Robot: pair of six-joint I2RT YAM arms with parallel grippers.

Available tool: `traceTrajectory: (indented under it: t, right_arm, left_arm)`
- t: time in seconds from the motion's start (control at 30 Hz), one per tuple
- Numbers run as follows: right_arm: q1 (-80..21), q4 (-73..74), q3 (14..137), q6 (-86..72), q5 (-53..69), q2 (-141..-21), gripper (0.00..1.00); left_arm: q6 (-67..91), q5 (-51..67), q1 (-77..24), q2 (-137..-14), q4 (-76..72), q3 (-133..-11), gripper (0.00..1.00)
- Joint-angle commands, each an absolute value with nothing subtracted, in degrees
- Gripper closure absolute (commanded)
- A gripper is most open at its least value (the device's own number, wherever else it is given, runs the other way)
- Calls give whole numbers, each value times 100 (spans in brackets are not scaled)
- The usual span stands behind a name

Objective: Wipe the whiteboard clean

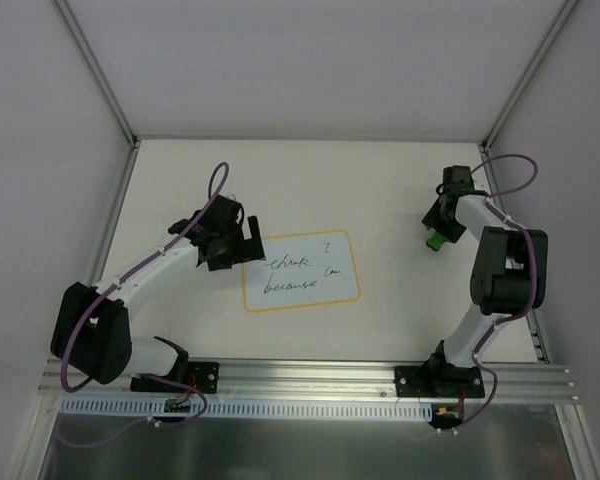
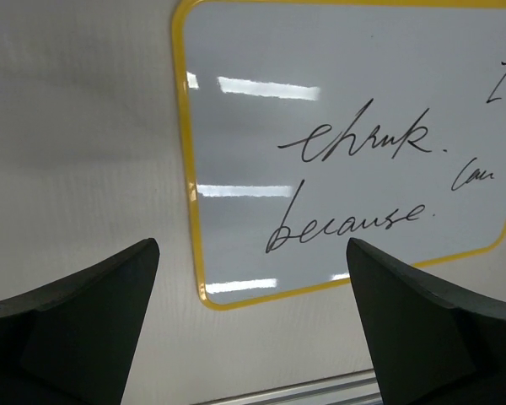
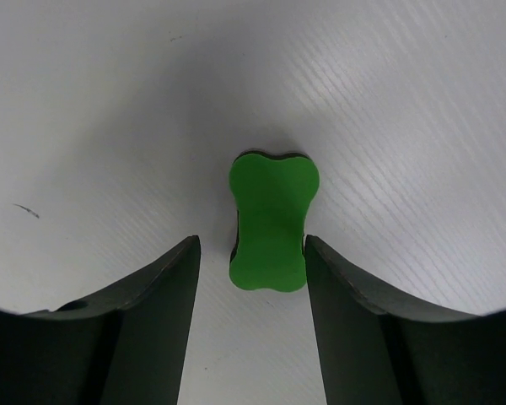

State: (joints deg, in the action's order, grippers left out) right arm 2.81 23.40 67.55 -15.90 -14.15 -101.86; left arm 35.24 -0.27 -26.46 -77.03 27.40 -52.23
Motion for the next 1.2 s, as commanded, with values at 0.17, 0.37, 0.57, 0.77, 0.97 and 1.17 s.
traceTrajectory:
  t: [0.17, 0.37, 0.57, 0.77, 0.97, 1.17]
  right_arm:
    - [387, 2312, 7031, -1934, -1441, -10485, 49]
    - [396, 2312, 7031, -1969, -1424, -10520, 52]
    - [404, 2346, 7101, -1942, -1362, -10573, 72]
    - [361, 2426, 7102, -1758, -1152, -10513, 98]
    - [-454, 2417, 6970, -1117, -1011, -9880, 100]
    - [-1825, 2417, 6917, -879, -1080, -9334, 100]
  left_arm:
    - [3208, -97, -2312, -7427, 2725, -5036, 5]
    - [3173, -79, -2241, -7515, 2742, -5027, 6]
    - [3164, -97, -2206, -7699, 2725, -5027, 8]
    - [3243, -97, -2101, -8015, 2725, -5027, 18]
    - [3278, -210, -2066, -8455, 2716, -5168, 35]
    - [3287, -343, -2022, -8920, 2654, -5352, 55]
